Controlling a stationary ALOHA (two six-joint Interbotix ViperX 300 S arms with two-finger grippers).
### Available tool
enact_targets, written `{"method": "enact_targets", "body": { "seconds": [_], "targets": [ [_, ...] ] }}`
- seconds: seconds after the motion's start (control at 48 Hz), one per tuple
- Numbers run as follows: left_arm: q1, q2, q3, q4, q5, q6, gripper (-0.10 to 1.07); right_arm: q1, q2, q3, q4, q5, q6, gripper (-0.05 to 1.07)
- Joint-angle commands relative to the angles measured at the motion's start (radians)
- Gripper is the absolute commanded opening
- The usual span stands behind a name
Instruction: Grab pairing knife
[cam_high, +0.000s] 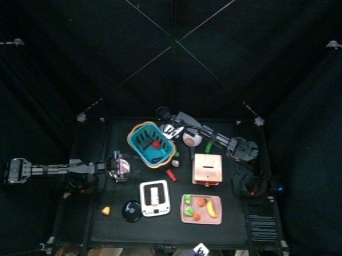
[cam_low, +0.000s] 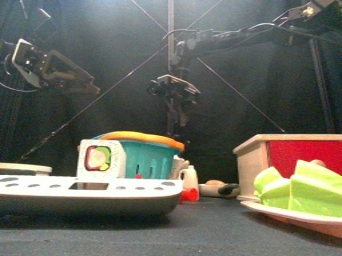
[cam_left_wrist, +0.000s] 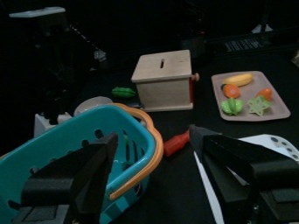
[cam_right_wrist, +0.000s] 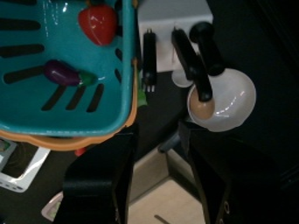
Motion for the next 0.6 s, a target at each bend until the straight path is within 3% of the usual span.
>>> {"method": "enact_targets", "body": {
  "seconds": [0.0,0.312,0.583],
  "targets": [
    [0.003,0.002,-0.017,-0.002,-0.003,0.002,0.98,0.032,-0.115,0.057,-0.003,-0.043,0.002,0.79],
    [0.023,0.002,-0.014,-0.002,-0.003,-0.002,0.98,0.184,-0.299,0.270,-0.003,-0.270,0.009,0.79],
    [0.023,0.002,-0.003,-0.002,-0.005,0.000,0.98,0.232,-0.391,0.440,0.035,-0.482,0.011,0.79]
  ]
}}
